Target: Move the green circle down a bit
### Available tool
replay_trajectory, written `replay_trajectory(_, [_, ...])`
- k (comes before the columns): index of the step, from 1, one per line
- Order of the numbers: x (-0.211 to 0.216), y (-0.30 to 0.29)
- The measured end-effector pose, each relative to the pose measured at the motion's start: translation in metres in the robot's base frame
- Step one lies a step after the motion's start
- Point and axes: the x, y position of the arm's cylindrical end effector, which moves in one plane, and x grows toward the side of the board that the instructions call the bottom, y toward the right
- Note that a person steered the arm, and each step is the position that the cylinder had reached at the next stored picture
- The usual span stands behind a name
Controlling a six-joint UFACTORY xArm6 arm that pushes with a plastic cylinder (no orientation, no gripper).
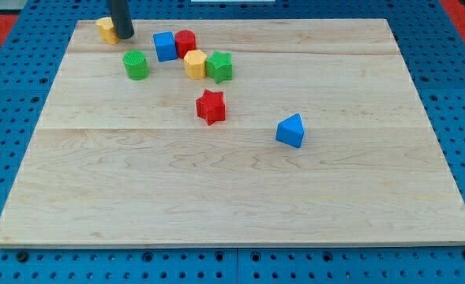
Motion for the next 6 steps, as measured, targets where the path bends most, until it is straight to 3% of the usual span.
replay_trajectory(2, [0.005, -0.006])
replay_trajectory(4, [0.039, -0.001])
replay_trajectory(6, [0.054, 0.037])
